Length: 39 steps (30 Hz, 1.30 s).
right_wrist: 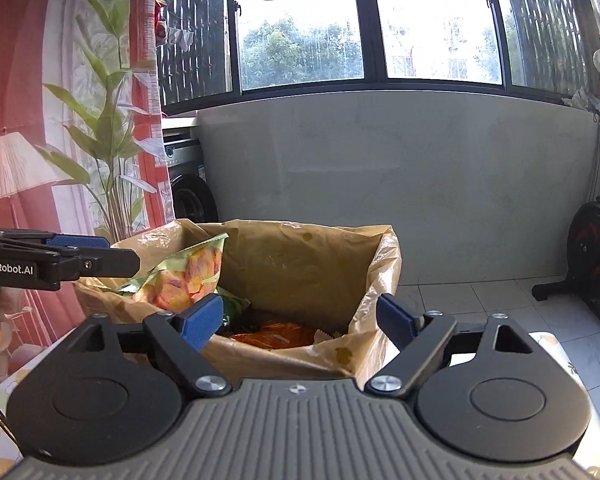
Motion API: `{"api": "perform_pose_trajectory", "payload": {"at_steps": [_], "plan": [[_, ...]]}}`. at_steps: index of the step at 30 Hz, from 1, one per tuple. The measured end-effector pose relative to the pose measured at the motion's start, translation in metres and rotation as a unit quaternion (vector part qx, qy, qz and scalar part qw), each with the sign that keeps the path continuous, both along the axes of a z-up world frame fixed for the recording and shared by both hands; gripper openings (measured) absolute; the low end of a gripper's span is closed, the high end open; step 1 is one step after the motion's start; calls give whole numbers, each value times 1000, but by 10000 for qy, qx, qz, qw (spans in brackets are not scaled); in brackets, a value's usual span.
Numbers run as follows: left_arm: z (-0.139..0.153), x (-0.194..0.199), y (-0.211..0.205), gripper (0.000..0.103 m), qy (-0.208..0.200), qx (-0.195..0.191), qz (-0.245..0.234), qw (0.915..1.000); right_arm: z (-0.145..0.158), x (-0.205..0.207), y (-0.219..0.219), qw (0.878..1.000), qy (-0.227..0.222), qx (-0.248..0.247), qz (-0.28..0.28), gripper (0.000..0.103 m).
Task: Organize snacks
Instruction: 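Carry blue-dotted packet and cracker packet over the box and release both, then lower both grippers beside the box toward the bread bag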
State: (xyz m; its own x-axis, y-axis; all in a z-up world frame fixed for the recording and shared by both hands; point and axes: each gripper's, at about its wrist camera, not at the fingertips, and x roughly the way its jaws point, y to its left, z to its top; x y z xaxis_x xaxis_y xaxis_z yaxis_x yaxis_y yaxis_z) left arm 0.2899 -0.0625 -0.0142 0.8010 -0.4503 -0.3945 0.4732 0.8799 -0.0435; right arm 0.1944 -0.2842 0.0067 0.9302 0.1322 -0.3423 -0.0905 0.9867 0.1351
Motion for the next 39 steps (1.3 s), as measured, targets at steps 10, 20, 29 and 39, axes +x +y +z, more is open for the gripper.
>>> {"api": "perform_pose_trajectory", "payload": {"at_steps": [10,20,29,39], "plan": [[-9,-38,47,88,124,-52,332,9994,-2,-34,23,9987,-223,-164,-427,103],[-21,-63,89,88,260,-82,484,9985,-35,-51,46,9984,111,111,-547,103],[-28,-73,153,87,412,-55,740,9964,-62,-49,74,9962,381,719,-303,103],[-60,-61,215,86,912,-7,1072,9901,-96,-20,127,9938,1035,294,271,103]]}}
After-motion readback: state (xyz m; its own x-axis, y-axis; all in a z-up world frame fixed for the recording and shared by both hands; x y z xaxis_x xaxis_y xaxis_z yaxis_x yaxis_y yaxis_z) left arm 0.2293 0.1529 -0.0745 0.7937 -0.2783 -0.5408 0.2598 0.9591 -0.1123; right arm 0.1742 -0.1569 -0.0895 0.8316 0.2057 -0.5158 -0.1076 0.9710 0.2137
